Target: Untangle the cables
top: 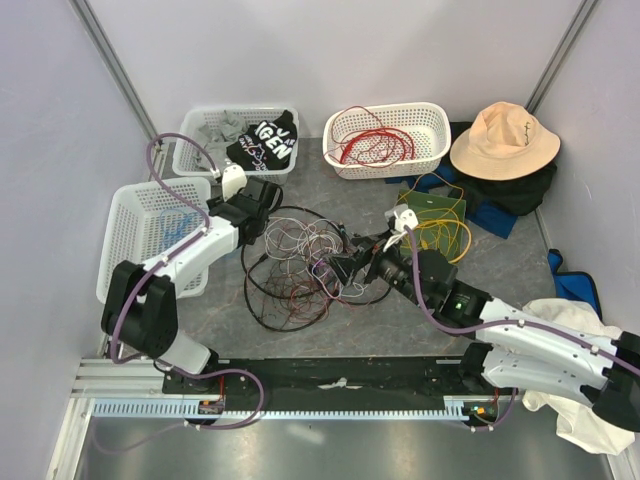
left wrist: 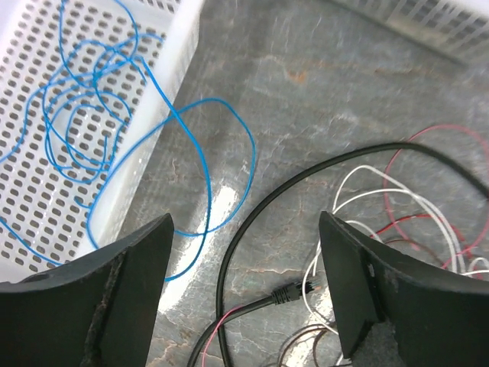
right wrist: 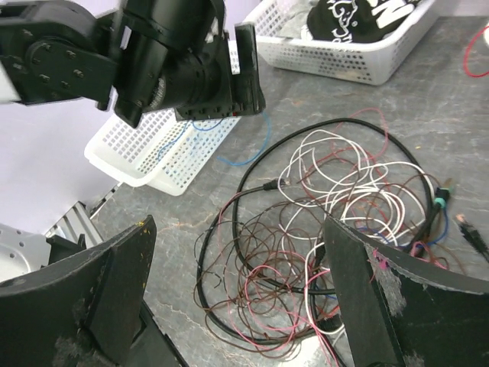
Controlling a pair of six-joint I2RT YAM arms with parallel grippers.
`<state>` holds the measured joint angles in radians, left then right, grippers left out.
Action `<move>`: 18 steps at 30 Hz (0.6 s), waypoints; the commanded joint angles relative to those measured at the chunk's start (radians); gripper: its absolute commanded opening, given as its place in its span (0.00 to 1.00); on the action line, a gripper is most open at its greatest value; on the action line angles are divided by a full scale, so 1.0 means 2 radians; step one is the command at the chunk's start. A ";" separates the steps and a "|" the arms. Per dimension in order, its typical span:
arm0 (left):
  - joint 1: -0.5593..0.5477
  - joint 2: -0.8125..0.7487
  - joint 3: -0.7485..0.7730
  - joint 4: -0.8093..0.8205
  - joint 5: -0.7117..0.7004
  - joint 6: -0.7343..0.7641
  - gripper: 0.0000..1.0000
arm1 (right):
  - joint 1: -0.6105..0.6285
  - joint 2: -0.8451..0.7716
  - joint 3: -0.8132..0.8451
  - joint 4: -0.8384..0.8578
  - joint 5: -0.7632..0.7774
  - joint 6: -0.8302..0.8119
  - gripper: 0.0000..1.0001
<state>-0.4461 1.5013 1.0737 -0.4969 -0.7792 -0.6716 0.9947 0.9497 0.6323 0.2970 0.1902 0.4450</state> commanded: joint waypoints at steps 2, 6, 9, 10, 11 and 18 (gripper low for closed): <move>0.011 0.020 0.004 0.005 0.000 -0.001 0.76 | -0.001 -0.044 -0.002 -0.027 0.027 -0.010 0.98; 0.028 0.022 -0.001 0.014 0.011 0.002 0.61 | -0.001 -0.061 -0.006 -0.040 0.031 -0.012 0.98; 0.036 0.026 -0.005 0.015 0.020 0.003 0.49 | -0.001 -0.074 -0.013 -0.045 0.038 -0.012 0.98; 0.041 0.022 -0.008 0.016 0.021 0.001 0.43 | -0.001 -0.076 -0.014 -0.046 0.041 -0.012 0.98; 0.043 0.019 -0.010 0.015 0.024 0.001 0.36 | -0.001 -0.079 -0.015 -0.048 0.043 -0.013 0.98; 0.053 -0.082 -0.008 0.002 0.009 0.010 0.02 | -0.001 -0.079 -0.018 -0.046 0.041 -0.009 0.98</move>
<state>-0.3473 1.5055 1.0393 -0.4992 -0.7227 -0.6636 0.9947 0.8013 0.6048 0.1944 0.2626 0.4313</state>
